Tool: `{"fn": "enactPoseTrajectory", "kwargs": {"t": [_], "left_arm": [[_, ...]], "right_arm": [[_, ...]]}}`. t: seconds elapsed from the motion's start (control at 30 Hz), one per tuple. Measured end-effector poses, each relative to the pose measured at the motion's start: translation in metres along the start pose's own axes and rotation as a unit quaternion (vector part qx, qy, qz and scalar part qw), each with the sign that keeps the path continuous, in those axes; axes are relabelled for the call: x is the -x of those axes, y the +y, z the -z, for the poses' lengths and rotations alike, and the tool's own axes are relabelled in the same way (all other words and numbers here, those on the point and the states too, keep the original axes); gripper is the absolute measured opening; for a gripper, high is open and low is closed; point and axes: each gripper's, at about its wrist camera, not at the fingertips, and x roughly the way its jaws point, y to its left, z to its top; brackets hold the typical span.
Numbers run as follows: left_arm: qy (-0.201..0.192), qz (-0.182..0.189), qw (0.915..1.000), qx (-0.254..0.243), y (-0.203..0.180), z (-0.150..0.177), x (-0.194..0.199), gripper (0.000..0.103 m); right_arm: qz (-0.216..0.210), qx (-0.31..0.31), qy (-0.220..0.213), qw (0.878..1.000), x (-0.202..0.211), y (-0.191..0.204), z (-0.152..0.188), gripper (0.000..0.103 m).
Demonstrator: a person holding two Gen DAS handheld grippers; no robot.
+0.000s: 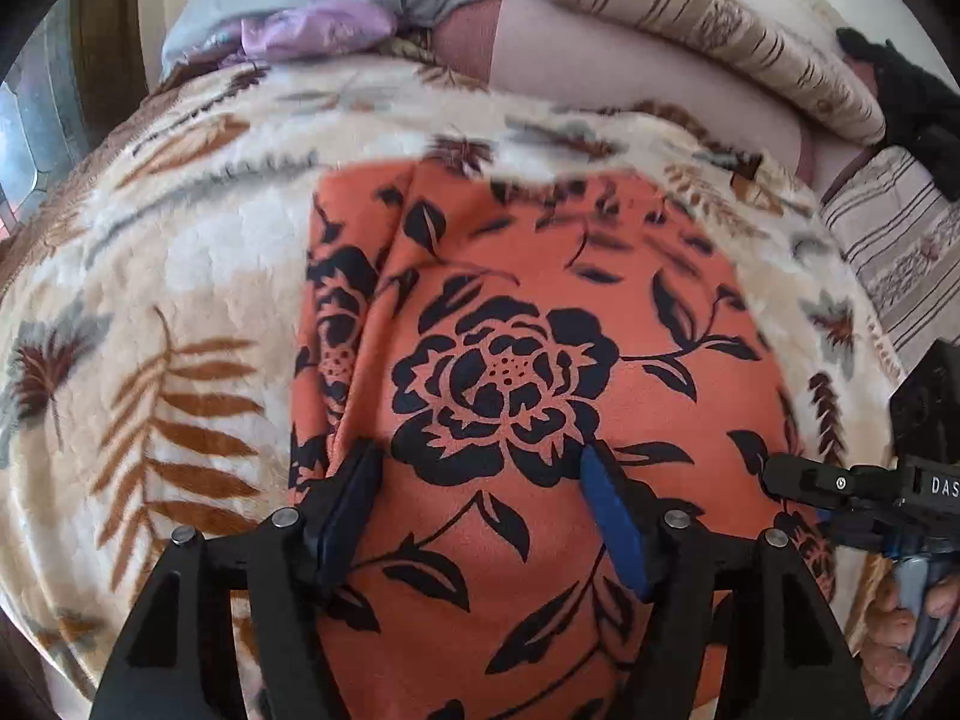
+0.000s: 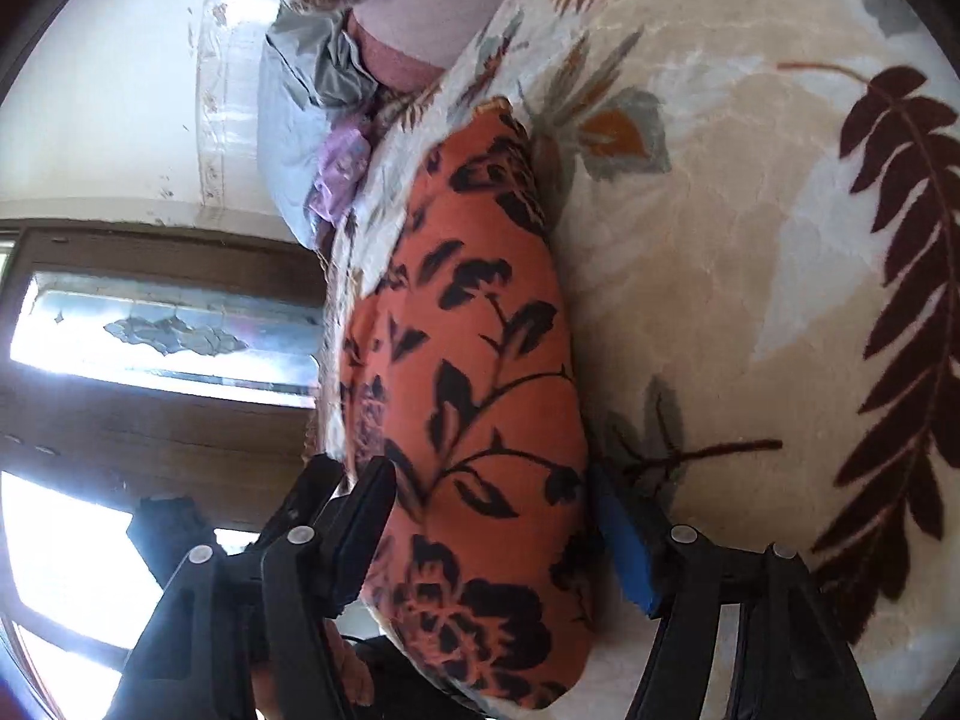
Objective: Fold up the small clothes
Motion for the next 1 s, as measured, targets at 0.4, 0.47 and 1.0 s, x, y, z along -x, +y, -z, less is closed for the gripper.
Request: {"fn": "enactPoseTrajectory", "kwargs": {"t": [0.4,0.47,1.0], "left_arm": [[-0.031,-0.001,0.9994,-0.017,-0.006,0.006,0.008,0.071],[-0.030,0.001,0.9995,-0.015,-0.004,0.005,0.008,0.071],[-0.024,0.020,0.9995,0.000,0.002,0.004,0.011,0.071]], "right_arm": [[0.056,0.050,-0.044,0.996,0.022,0.029,-0.026,0.071],[0.027,0.032,-0.037,0.998,0.012,0.029,-0.039,0.076],[0.065,0.017,-0.048,0.997,0.000,0.045,-0.066,0.070]]}}
